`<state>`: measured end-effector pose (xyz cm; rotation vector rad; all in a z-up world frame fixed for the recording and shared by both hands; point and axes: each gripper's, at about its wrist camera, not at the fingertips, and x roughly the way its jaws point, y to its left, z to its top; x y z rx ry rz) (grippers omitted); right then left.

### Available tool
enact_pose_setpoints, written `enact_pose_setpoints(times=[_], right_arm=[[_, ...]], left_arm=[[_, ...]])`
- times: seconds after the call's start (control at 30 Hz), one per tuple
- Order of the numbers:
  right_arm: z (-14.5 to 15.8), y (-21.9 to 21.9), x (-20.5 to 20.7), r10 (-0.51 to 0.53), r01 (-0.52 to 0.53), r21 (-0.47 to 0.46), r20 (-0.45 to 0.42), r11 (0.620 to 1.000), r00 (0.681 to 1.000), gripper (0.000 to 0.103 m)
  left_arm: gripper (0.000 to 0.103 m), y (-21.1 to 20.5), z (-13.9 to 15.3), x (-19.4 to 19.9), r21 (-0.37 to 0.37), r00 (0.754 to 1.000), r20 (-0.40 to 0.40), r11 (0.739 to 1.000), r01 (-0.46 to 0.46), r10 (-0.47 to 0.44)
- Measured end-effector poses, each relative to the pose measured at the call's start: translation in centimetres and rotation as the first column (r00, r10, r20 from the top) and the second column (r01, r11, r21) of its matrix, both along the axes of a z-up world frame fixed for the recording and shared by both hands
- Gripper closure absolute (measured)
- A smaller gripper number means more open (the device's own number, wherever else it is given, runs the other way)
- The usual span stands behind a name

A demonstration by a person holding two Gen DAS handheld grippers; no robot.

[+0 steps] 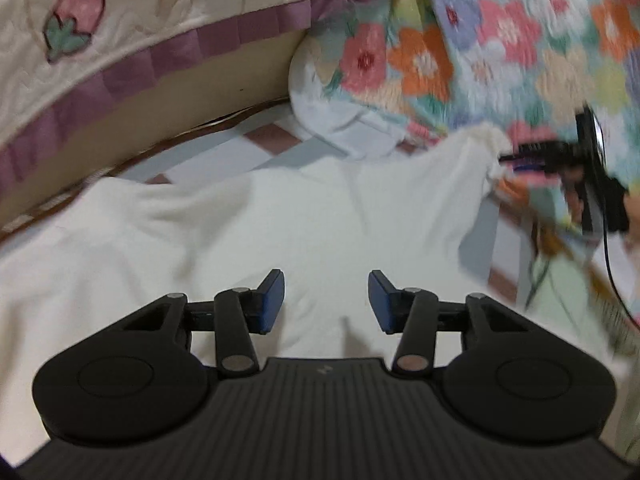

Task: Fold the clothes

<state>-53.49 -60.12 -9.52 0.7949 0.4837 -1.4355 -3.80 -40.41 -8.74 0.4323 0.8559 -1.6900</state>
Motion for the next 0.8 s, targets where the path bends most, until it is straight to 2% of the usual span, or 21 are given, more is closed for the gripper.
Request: enact_pose_setpoints(times=[0.03, 0.1, 0.13, 0.27, 0.33, 0.37, 0.43, 0.5, 0.53, 0.57, 0.67, 0.8], right_arm=[[0.1, -0.2, -0.2, -0.002, 0.001, -0.022, -0.064, 1.0, 0.998, 0.047], [0.3, -0.6, -0.7, -0.01, -0.002, -0.065, -0.184, 0.998, 0.983, 0.047], [-0.2, -1.1, -0.6, -0.013, 0.0, -0.068, -0.188, 0.998, 0.982, 0.047], [-1.7, -3.3, -0.4, -0.032, 0.018, -0.08, -0.186, 0.997, 0.982, 0.047], [-2.3, -4.4, 0.0, -0.054, 0.042, -0.075, -0.176, 0.996, 0.983, 0.046], [-2.8, -4.6, -0.1, -0.08, 0.07, -0.062, -0.184, 0.996, 0.98, 0.04], [-3.9, -5.8, -0.4, -0.142, 0.139, -0.033, -0.152, 0.99, 0.978, 0.035], [-4.5, -6.2, -0.5, -0.181, 0.177, -0.048, -0.087, 0.983, 0.98, 0.033], [-4.4, -6.3, -0.3, -0.164, 0.161, -0.053, -0.073, 0.986, 0.984, 0.042], [-4.3, -6.4, -0.1, -0.147, 0.143, -0.061, -0.063, 0.988, 0.987, 0.09], [-1.7, -5.8, 1.7, -0.072, 0.052, -0.146, -0.141, 0.988, 0.987, 0.091], [1.3, -5.8, 1.8, -0.047, -0.003, -0.208, -0.233, 0.978, 0.971, 0.092]], left_arm=[[0.057, -0.7, -0.5, -0.5, 0.025, 1.0, 0.008, 1.0, 0.0, 0.0], [0.061, -1.6, -1.5, -2.1, 0.087, 0.995, 0.1, 0.996, 0.011, -0.02], [0.062, -1.7, -1.9, -2.6, 0.09, 0.994, 0.106, 0.996, 0.017, -0.027], [0.062, -1.8, -3.3, -3.7, 0.097, 0.998, 0.037, 0.994, 0.053, -0.057], [0.062, -1.9, -3.6, -4.6, 0.081, 0.994, 0.066, 0.993, 0.086, -0.092], [0.062, -1.9, -3.6, -5.0, 0.072, 0.991, 0.079, 0.992, 0.103, -0.109], [0.062, -2.0, -3.7, -5.6, 0.056, 0.987, 0.094, 0.99, 0.129, -0.134], [0.062, -2.1, -3.9, -5.7, 0.047, 0.987, 0.088, 0.99, 0.131, -0.135], [0.062, -2.3, -4.1, -5.6, 0.048, 0.989, 0.076, 0.991, 0.125, -0.129], [0.062, -2.4, -4.2, -5.4, 0.049, 0.991, 0.061, 0.992, 0.118, -0.121], [0.062, -2.7, -4.4, -5.0, 0.038, 0.994, 0.03, 0.993, 0.108, -0.109], [0.062, -2.9, -4.8, -4.9, 0.035, 0.994, 0.026, 0.994, 0.103, -0.104]])
